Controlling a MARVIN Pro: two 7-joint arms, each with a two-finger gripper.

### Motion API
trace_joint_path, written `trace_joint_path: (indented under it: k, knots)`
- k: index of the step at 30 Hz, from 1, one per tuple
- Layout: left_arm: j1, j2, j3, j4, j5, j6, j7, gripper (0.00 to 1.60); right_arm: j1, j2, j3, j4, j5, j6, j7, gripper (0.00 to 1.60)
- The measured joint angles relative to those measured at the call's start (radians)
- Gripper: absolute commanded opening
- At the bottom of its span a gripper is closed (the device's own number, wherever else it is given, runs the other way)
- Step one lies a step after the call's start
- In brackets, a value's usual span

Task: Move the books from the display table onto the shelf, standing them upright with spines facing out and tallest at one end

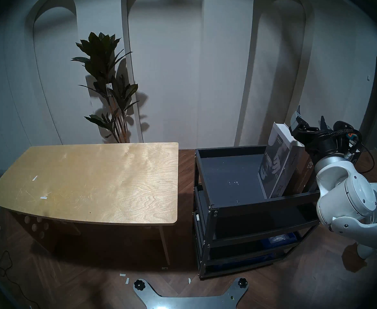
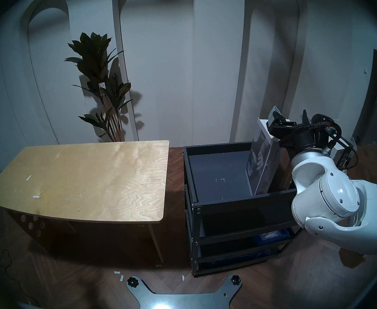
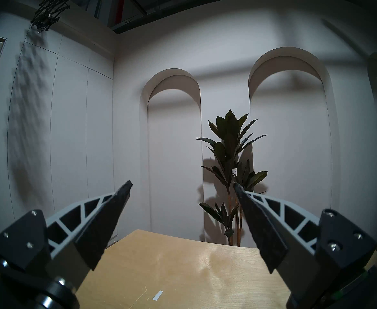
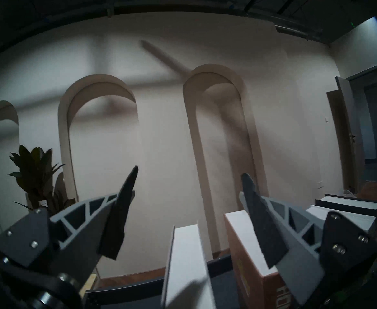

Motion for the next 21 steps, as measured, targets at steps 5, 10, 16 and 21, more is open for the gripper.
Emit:
trace_joint_path:
  k: [5,10,16,21]
  knots:
    - [-0.001,-0.003,-0.002,0.000,-0.004,-0.001,-0.002,1.60,0.017,0.009,-0.006,-0.001,-0.013,-0.034,0.093,1.60]
    - [-0.002,-0.017,-0.021,-0.007,-0.018,-0.004,-0.016,1.60,0.029,0.014,-0.012,-0.002,-0.023,-0.058,0.165,1.60]
    - [-0.001,-0.052,-0.067,-0.027,-0.039,-0.008,-0.041,1.60,0.043,0.021,-0.028,-0.002,-0.032,-0.089,0.260,1.60]
    - [-0.001,-0.081,-0.111,-0.045,-0.057,-0.009,-0.061,1.60,0.045,0.023,-0.062,-0.002,-0.036,-0.111,0.326,1.60]
